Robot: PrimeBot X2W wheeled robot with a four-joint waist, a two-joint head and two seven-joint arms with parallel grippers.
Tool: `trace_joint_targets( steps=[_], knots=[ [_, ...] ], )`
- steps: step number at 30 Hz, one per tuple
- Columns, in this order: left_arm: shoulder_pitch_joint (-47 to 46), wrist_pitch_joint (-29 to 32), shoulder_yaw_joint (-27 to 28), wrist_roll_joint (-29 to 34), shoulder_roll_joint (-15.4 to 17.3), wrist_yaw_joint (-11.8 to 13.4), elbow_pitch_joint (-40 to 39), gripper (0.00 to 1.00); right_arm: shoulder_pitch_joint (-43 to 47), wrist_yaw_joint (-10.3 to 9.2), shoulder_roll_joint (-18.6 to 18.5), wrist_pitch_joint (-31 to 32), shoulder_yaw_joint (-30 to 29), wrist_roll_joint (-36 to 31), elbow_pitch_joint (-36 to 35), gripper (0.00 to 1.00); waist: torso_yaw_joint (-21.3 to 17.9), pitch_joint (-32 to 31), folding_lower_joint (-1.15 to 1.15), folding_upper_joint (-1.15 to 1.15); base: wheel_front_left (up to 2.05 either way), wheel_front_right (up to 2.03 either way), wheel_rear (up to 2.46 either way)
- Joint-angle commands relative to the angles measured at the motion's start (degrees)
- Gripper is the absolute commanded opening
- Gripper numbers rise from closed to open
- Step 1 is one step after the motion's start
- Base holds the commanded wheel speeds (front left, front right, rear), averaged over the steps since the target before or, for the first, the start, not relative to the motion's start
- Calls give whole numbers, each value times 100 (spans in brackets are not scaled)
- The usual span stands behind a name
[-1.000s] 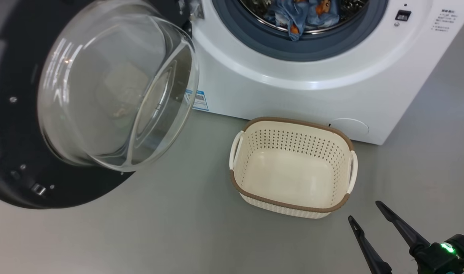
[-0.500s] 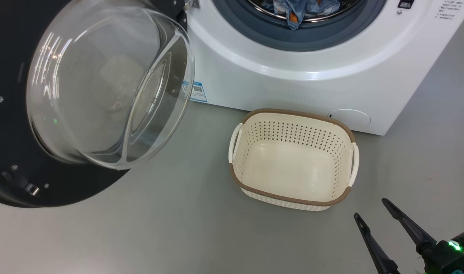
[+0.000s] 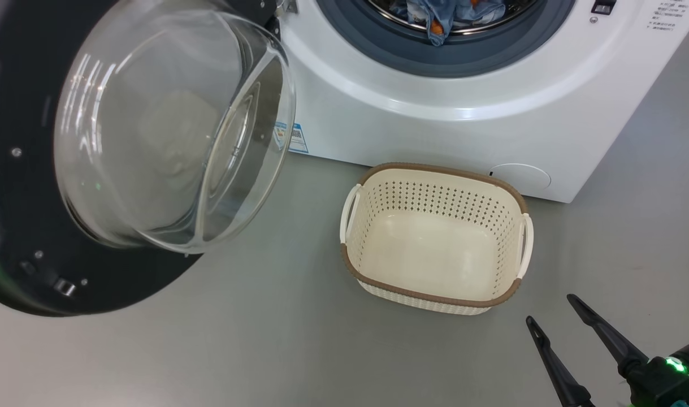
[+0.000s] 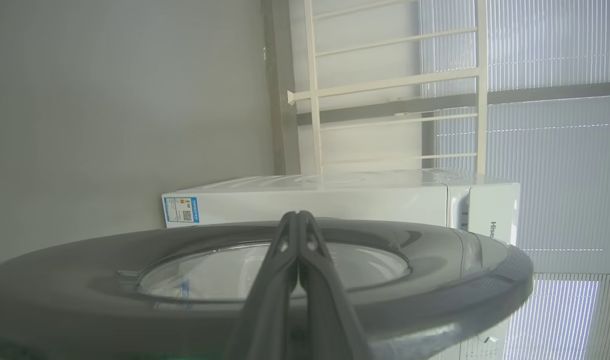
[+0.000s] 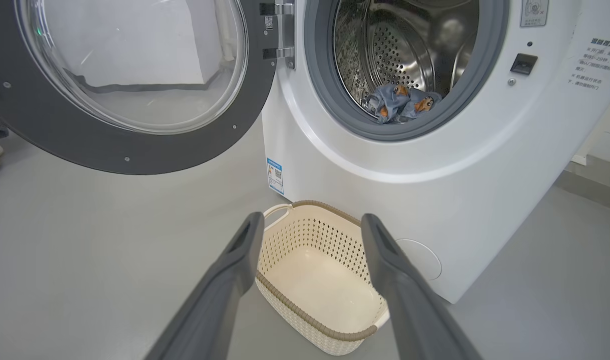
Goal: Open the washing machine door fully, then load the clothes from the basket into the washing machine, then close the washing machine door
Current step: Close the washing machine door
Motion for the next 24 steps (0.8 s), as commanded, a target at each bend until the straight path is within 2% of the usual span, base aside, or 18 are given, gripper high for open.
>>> trace_joint_targets(
  steps=[1,15,24],
  knots=[
    [79,179,22,-110,207,-24,-221,0,-145,9,-92,-28,90,-5,-122,100,3,-17,0,0,0,0,0],
    [688,769,-118,-342,-17,-7,-1026,0,-203,9,185,-28,96,-43,-47,100,-59,-279,0,0,0,0,0],
    [984,1042,-299,-487,-284,219,-1654,0,-245,9,468,-28,96,-85,31,100,-290,-504,0,0,0,0,0]
  ],
)
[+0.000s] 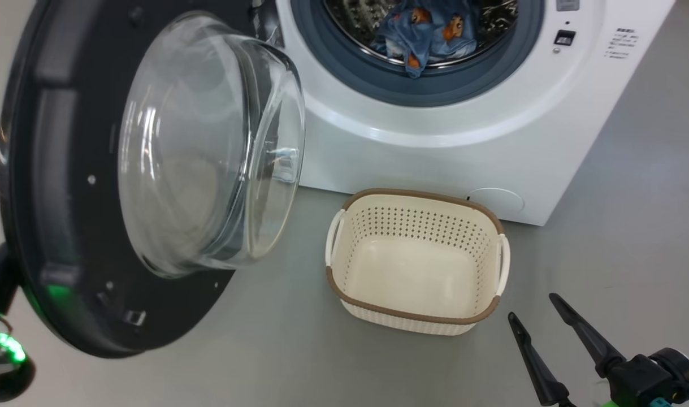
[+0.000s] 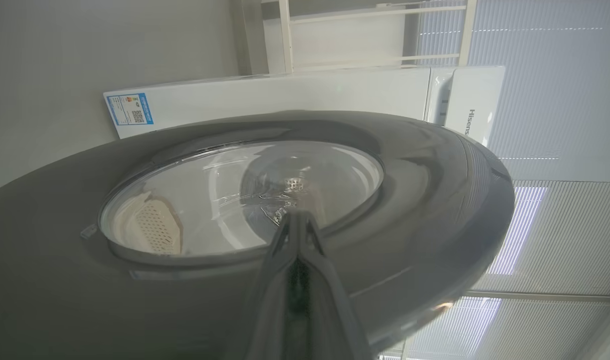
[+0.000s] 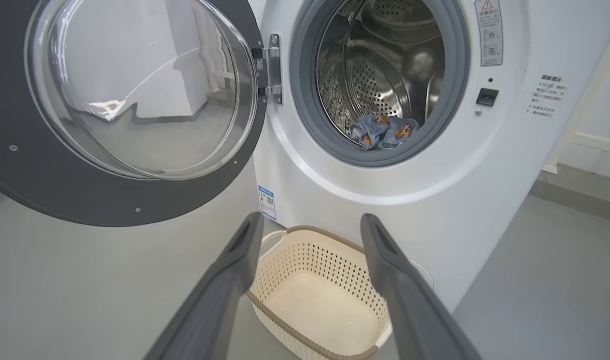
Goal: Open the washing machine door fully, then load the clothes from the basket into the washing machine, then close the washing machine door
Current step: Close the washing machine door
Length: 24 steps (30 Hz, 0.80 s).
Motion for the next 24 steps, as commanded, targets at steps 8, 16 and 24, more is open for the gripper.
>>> trace_joint_targets(
  steps=[8,16,24],
  knots=[
    [251,342,-228,-187,-241,226,-865,0,-170,9,159,-28,82,-85,-62,100,-288,-147,0,0,0,0,0],
    [537,386,-779,-165,-669,318,-1587,0,-204,9,300,-28,63,-90,-25,100,-565,-210,0,0,0,0,0],
    [537,108,-1299,-167,-861,230,-1808,0,-337,9,325,-28,80,-77,-30,100,-891,-127,0,0,0,0,0]
  ],
)
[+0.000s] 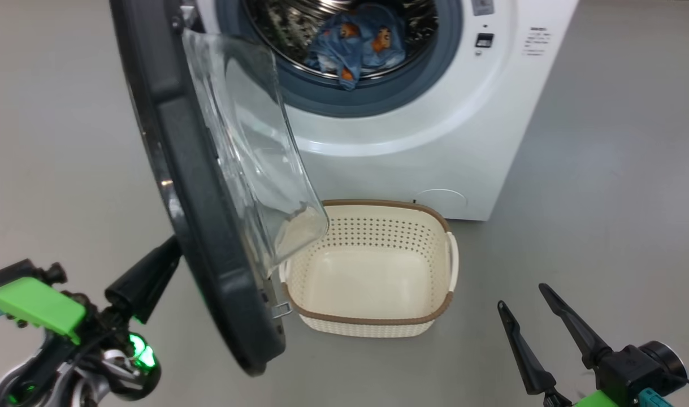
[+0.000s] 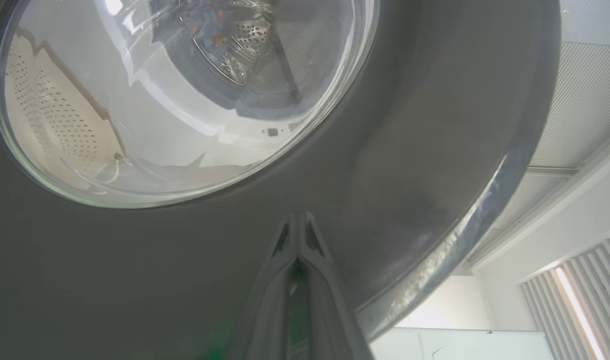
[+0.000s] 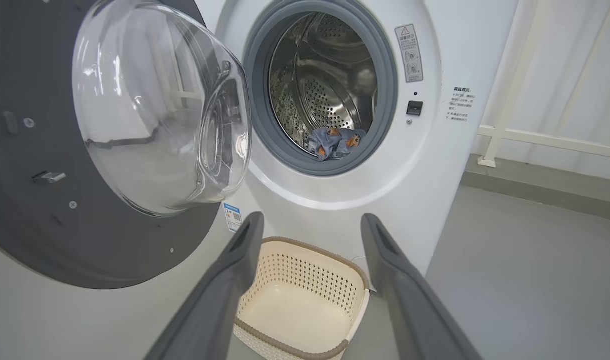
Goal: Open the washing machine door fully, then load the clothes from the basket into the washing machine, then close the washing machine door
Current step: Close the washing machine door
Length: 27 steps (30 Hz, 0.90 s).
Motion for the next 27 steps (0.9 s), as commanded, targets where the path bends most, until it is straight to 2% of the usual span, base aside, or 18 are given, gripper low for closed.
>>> trace_joint_targets(
  steps=[1,12,18,27],
  knots=[
    [-105,-8,59,-55,53,-71,-211,0,-179,9,-49,-28,124,-51,-121,100,-165,47,0,0,0,0,0],
    [-432,-692,-370,-345,7,-450,24,0,-246,9,-60,-28,67,-15,-91,100,-819,123,0,0,0,0,0],
    [-673,-1324,-843,-431,4,-851,369,0,-261,9,-41,-28,128,0,-51,100,-1029,98,0,0,0,0,0],
    [-1229,-1949,-1443,-590,3,-1441,1330,0,-219,9,-85,-28,210,-2,-2,100,-1162,-8,0,0,0,0,0]
  ],
)
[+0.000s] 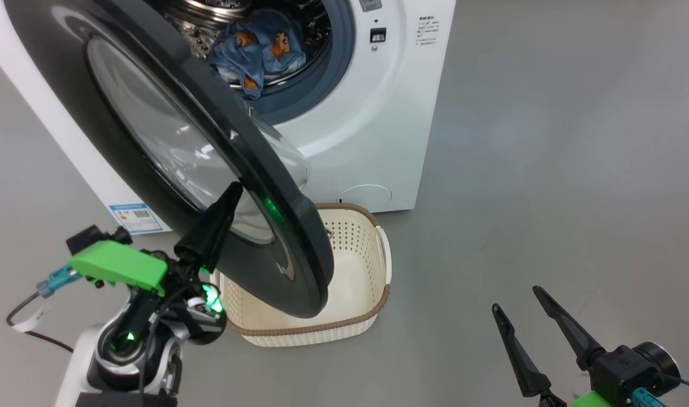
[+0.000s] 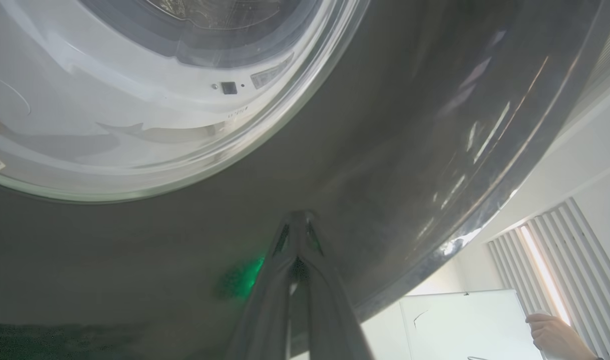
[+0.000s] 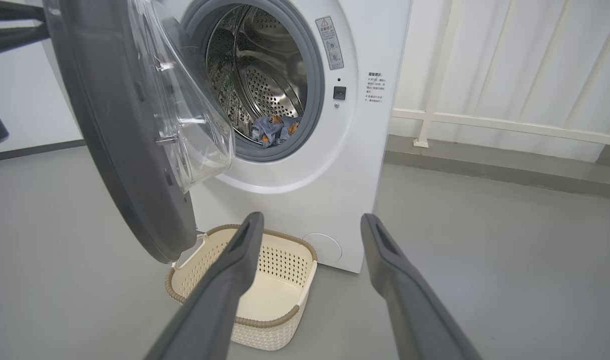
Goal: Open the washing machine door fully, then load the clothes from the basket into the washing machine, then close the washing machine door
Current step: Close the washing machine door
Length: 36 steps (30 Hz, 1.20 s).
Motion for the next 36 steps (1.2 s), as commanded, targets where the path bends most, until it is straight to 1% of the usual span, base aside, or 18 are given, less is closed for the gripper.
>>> trace_joint_targets(
  steps=[1,6,11,15,25,28,32,33,34,35,36],
  knots=[
    [-328,-31,79,-19,39,-93,-17,0,-155,9,-94,-28,130,-6,-105,100,-32,-47,0,0,0,0,0],
    [-546,-150,23,-160,38,-297,413,0,-145,9,-110,-28,176,-22,-78,100,-91,-143,0,0,0,0,0],
    [-637,-192,-6,-230,38,-446,718,0,-132,9,-102,-28,216,-35,-61,100,-153,-211,0,0,0,0,0],
    [-690,-210,-29,-297,38,-536,902,0,-131,9,-102,-28,236,-42,-49,100,-209,-250,0,0,0,0,0],
    [-732,-265,-116,-365,38,-670,1125,0,-87,9,-95,-28,220,-53,-42,100,-236,-309,0,0,0,0,0],
    [-671,-369,-164,-173,84,-691,1144,0,-56,9,-82,-28,209,-60,-44,100,-208,-325,0,0,0,0,0],
    [-508,-654,-329,408,275,-701,1084,0,-28,9,-65,-28,174,-68,-56,100,-163,-352,0,0,0,0,0],
    [-448,-722,-396,581,333,-687,1048,14,-22,9,-62,-28,158,-70,-61,100,-148,-353,0,0,0,0,0],
    [-386,-792,-474,776,400,-673,998,35,-16,9,-61,-28,140,-72,-65,100,-131,-355,0,0,0,0,0],
    [-323,-901,-569,1054,503,-653,945,60,-9,9,-59,-28,123,-75,-69,100,-116,-359,0,0,0,0,0],
    [-178,-1071,-750,1472,609,-649,787,100,5,9,-53,-28,85,-81,-82,100,-85,-361,0,0,0,0,0]
  ],
)
